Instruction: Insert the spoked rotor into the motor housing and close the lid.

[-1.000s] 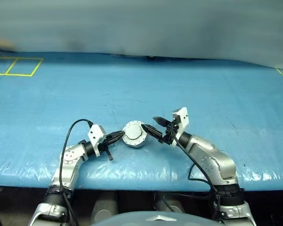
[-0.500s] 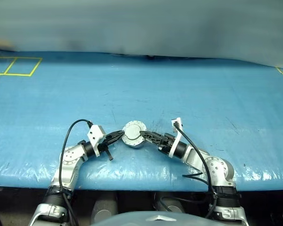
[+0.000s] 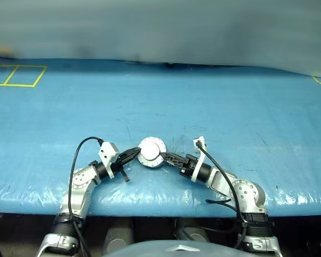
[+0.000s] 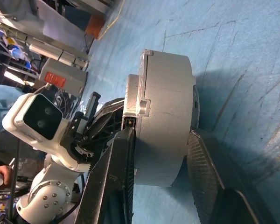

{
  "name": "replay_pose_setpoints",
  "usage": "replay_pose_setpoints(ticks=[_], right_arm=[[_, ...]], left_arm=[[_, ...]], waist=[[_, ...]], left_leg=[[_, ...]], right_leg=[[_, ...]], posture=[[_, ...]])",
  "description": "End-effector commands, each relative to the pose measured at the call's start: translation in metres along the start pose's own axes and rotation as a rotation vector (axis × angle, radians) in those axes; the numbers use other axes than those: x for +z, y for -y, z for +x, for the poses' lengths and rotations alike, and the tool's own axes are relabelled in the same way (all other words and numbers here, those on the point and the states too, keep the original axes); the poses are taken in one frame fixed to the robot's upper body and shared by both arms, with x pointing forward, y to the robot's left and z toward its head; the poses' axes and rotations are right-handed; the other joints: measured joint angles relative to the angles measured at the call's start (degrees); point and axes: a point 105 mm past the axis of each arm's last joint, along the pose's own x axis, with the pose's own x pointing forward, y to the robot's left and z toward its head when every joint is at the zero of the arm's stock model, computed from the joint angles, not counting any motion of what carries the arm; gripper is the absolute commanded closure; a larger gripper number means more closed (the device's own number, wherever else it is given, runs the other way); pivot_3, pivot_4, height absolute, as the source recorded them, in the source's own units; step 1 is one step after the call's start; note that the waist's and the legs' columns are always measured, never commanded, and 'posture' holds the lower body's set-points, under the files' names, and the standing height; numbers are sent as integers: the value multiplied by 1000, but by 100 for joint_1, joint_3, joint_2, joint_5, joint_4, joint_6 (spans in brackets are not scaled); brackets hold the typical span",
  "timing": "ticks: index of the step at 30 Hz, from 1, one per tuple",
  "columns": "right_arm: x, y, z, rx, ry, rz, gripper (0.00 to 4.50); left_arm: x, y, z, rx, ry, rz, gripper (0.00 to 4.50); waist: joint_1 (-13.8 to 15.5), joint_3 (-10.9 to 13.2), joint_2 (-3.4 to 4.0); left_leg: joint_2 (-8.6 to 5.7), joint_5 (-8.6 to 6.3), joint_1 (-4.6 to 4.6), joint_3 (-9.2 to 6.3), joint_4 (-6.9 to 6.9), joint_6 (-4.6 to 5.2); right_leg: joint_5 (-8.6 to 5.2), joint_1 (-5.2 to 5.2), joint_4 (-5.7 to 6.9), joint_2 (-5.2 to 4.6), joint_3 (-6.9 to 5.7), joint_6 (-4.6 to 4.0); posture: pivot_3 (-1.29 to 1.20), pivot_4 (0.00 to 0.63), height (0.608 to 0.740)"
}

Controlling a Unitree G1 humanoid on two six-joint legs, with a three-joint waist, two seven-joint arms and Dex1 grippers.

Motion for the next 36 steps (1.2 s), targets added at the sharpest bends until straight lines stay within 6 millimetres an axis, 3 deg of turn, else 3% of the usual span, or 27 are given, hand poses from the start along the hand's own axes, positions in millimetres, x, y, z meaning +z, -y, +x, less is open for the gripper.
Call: replay_pose_setpoints(ticks=[1, 7, 9, 16, 21, 22, 36], right_arm=[[13, -5, 1, 25, 69, 10, 3274], [35, -14, -2, 90, 207, 59, 3274], [44, -26, -4, 154, 255, 38, 3274], [57, -38, -8, 234, 310, 18, 3274], [60, -49, -6, 282, 321, 37, 3274], [60, -51, -5, 294, 321, 42, 3274], [35, -73, 5, 385, 181, 61, 3274]], left_arm=[[8, -7, -2, 60, 72, -208, 4500], [5, -3, -6, 55, 62, -369, 4500], [17, -13, -5, 119, 185, -421, 4125], [35, -11, 2, 73, 329, -610, 1886], [46, 3, 5, -92, 387, -851, 175], [48, 5, 5, -125, 392, -889, 30], [48, 18, 14, -245, 353, -1036, 30]], waist=[[-12, 1, -1], [-50, 7, 4], [-44, 10, 5], [-65, 18, 7], [-79, 26, 7], [-84, 27, 6], [-82, 30, 8]], left_leg=[[1, 0, -1, 0, 0, 0], [1, 0, -39, -7, 0, 0], [0, -1, -45, -7, 0, 1], [2, -2, -47, -12, -1, 2], [1, -2, -47, -12, 0, 2], [1, -2, -48, -12, 0, 2], [1, -2, -48, -12, 0, 2]], right_leg=[[0, -1, 1, 1, 0, 0], [3, -34, -1, 5, -4, 6], [8, -37, -5, 4, -4, 15], [8, -40, -2, 8, -7, 18], [8, -40, -2, 7, -7, 18], [8, -40, -2, 7, -8, 17], [5, -41, -3, 7, -8, 12]], posture=[[0, 150, 740], [0, 150, 740], [0, 150, 740], [0, 150, 740], [0, 150, 740], [0, 150, 740], [0, 150, 740]])
